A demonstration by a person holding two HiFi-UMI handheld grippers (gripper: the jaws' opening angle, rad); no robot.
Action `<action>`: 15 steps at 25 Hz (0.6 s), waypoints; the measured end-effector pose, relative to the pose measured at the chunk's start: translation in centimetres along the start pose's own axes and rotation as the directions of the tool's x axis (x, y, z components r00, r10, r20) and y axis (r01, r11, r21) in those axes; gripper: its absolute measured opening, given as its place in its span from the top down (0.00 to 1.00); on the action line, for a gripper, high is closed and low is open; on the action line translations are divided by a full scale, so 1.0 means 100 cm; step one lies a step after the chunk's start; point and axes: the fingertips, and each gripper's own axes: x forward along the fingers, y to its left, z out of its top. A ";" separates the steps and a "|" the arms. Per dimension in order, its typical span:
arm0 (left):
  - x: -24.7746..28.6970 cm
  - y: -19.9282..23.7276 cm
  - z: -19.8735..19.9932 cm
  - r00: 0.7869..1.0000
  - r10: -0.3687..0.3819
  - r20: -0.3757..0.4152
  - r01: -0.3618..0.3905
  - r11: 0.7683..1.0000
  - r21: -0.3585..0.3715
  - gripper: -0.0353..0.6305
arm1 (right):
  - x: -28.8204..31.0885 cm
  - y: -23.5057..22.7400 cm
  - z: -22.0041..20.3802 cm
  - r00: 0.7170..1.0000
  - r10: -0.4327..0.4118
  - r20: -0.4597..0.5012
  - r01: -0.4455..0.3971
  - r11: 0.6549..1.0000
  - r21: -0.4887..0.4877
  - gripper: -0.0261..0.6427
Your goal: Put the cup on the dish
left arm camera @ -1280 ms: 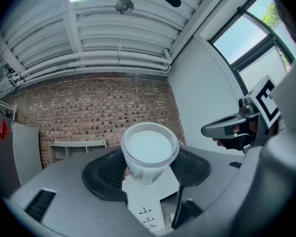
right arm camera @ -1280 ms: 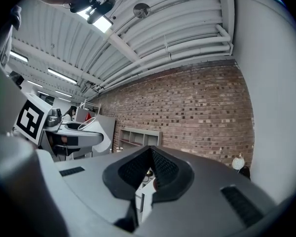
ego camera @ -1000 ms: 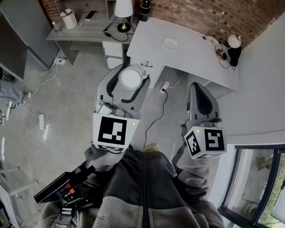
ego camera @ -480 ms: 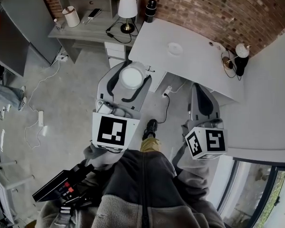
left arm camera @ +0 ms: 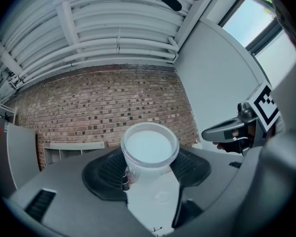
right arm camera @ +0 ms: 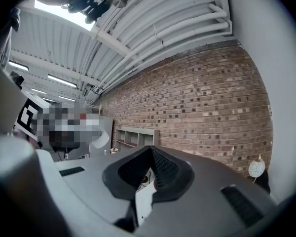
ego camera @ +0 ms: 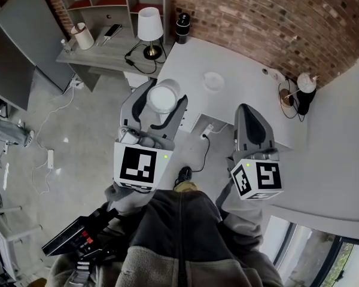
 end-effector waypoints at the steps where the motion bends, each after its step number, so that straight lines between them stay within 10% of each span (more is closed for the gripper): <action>1: 0.011 -0.003 0.000 1.000 -0.003 -0.001 0.003 1.000 -0.003 0.54 | 0.004 -0.010 -0.002 1.000 0.000 -0.005 0.000 1.000 0.002 0.96; 15: 0.131 -0.046 -0.013 0.997 -0.056 -0.057 0.056 0.998 -0.006 0.54 | 0.051 -0.112 -0.022 1.000 -0.001 -0.031 0.003 0.999 0.052 0.96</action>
